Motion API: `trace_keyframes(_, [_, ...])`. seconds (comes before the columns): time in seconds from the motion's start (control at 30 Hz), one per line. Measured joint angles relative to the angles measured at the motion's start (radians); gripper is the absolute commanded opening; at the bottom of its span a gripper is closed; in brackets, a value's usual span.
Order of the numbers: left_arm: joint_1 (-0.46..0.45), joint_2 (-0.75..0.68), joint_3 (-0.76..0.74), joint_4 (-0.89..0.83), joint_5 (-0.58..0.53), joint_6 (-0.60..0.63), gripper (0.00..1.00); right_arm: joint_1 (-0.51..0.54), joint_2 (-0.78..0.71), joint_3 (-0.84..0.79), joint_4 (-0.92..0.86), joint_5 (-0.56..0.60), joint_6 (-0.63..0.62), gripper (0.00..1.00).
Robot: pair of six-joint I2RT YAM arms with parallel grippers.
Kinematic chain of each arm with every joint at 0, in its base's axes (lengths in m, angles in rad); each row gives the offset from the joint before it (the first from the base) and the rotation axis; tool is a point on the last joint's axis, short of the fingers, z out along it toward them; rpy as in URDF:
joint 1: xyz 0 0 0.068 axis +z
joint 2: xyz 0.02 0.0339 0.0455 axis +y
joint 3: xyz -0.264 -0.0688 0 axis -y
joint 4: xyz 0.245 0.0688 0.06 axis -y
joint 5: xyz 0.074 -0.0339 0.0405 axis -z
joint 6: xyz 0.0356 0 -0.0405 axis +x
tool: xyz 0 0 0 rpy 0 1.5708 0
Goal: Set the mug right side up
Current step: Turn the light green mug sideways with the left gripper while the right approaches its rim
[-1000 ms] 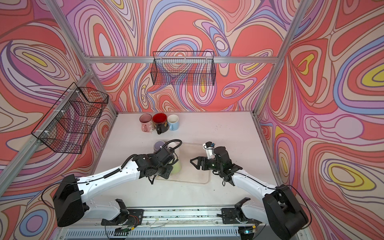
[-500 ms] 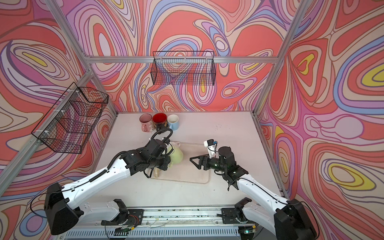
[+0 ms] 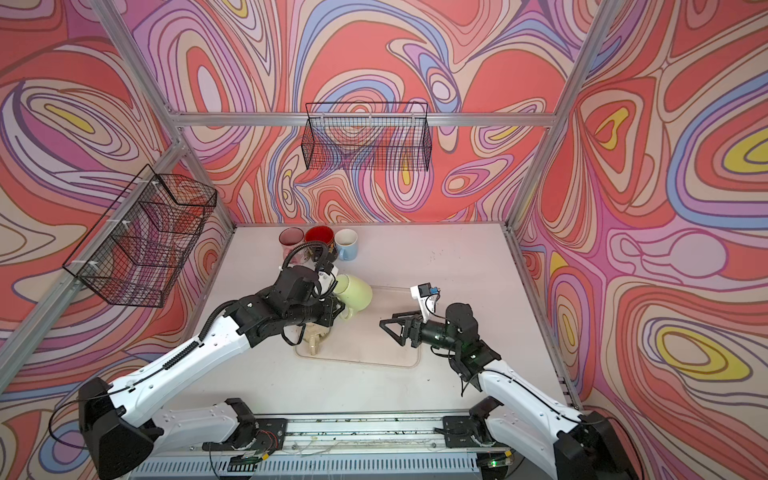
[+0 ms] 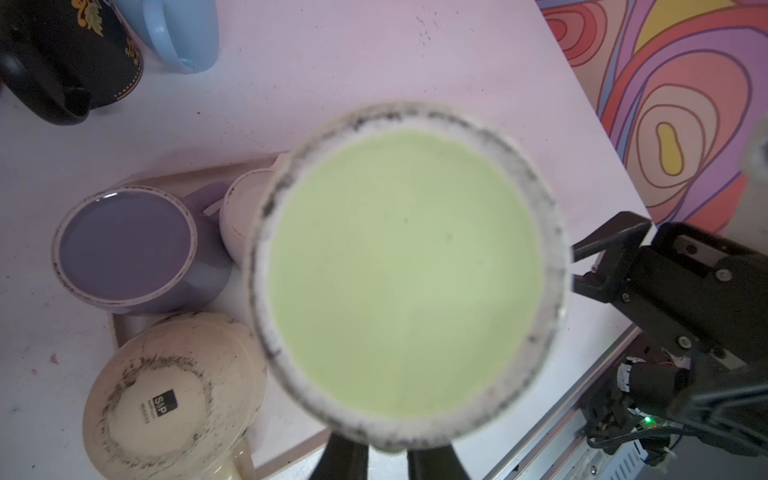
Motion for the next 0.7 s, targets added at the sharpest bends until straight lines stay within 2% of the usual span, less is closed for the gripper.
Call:
trace_keyframes(0.33, [0.040, -0.034, 0.000, 0.143, 0.096, -0.061, 0.00, 0.000, 0.031, -0.014, 0.281, -0.060, 0.110, 0.81])
trace_keyframes(0.7, [0.092, -0.060, -0.014, 0.365, 0.212, -0.164, 0.00, 0.000, 0.198, 0.032, 0.513, -0.113, 0.211, 0.83])
